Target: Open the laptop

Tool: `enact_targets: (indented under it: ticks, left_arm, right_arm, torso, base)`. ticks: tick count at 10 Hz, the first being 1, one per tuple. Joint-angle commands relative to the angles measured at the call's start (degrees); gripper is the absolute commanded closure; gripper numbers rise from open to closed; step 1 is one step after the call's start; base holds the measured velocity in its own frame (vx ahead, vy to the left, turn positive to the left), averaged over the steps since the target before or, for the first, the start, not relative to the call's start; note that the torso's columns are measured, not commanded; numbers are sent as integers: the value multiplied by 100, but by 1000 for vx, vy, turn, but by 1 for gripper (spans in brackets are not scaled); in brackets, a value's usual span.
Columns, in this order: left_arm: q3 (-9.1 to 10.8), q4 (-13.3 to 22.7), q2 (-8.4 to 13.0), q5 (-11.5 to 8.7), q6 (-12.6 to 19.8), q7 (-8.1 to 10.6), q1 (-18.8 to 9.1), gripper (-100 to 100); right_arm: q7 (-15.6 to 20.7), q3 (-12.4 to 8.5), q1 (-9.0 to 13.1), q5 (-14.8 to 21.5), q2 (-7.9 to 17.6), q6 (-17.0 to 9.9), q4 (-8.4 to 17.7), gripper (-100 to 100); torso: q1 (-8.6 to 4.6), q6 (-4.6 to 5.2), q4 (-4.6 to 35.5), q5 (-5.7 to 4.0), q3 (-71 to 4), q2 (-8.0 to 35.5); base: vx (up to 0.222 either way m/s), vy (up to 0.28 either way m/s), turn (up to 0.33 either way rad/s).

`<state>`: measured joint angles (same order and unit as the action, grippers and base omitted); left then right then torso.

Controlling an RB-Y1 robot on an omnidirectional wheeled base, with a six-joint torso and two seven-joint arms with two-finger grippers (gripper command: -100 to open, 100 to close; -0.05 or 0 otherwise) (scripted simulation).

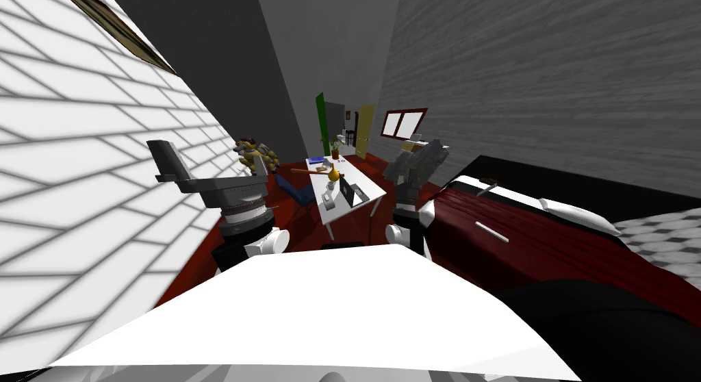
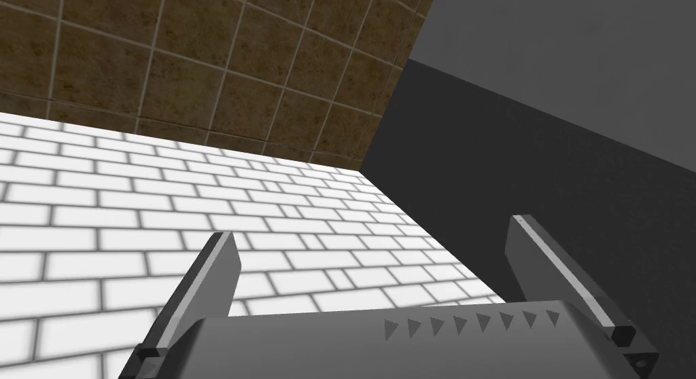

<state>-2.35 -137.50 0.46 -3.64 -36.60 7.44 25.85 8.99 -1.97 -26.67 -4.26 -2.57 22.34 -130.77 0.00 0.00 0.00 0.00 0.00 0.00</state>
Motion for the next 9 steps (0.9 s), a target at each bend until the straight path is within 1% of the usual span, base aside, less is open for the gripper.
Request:
enact_targets:
  ticks: [1, 3, 9]
  left_arm:
    - [0, 0, 0, 0, 0, 0, 0, 0]
    - [0, -1, 0, 0, 0, 0, 0, 0]
    - [0, -2, 0, 0, 0, 0, 0, 0]
  right_arm:
    - [0, 0, 0, 0, 0, 0, 0, 0]
    - [0, 0, 0, 0, 0, 0, -1, 0]
    - [0, 0, 0, 0, 0, 1, -2, 0]
  torso:
    - [0, 0, 235, 0, -467, 232]
    - [0, 0, 1006, 0, -2014, 1003]
    - [0, 0, 3537, 0, -7073, 3539]
  base:
    - [0, 0, 0]
    - [0, 0, 0]
    - [0, 0, 0]
